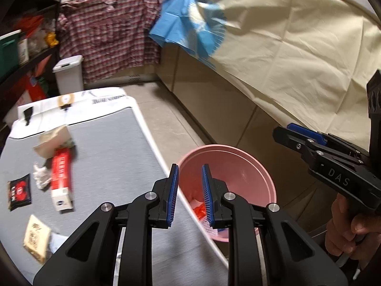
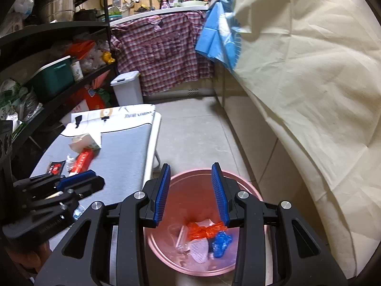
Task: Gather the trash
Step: 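Move both tools back over the table toward the remaining trash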
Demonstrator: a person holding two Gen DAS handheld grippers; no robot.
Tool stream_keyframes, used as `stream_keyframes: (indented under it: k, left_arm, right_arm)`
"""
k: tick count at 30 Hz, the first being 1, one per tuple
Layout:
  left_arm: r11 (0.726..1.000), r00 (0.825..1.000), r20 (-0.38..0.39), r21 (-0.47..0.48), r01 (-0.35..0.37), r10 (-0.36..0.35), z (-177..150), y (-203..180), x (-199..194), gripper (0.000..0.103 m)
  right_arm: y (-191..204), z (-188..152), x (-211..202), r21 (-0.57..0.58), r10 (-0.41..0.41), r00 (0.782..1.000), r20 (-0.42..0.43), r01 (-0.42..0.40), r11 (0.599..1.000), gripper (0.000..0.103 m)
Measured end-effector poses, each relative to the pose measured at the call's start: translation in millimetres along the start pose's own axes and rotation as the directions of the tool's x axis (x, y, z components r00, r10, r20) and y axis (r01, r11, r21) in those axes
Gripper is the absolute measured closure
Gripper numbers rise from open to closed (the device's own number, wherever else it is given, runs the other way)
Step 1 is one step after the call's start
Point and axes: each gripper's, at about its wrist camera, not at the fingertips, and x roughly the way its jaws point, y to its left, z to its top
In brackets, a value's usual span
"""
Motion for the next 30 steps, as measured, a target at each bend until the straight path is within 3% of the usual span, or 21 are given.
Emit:
stream_keyframes:
  k: [8, 19, 30]
  left_arm:
    - [0.996, 0.997, 0.036, -0.059, -0.069, 0.072, -8, 53, -36, 0.082]
    - [0.974, 0.983, 0.029, -0.148, -0.174, 0.18, -34, 126, -74, 0.08]
    - [0.946, 0.965, -0.039, -0.192, -0.261, 0.258, -69, 175, -83, 0.059]
  right_arm:
    - [40, 0, -3, -0.06, 0.074, 0.997, 0.022, -0.073, 0.996, 0.066]
    - [107, -12, 5, -0.151, 0.208, 0.978, -0.001, -0.206, 0.967, 0.066]
    - [169, -43, 34, -0.232, 0.311, 0.946, -0.096, -0.325, 0.917, 0.066]
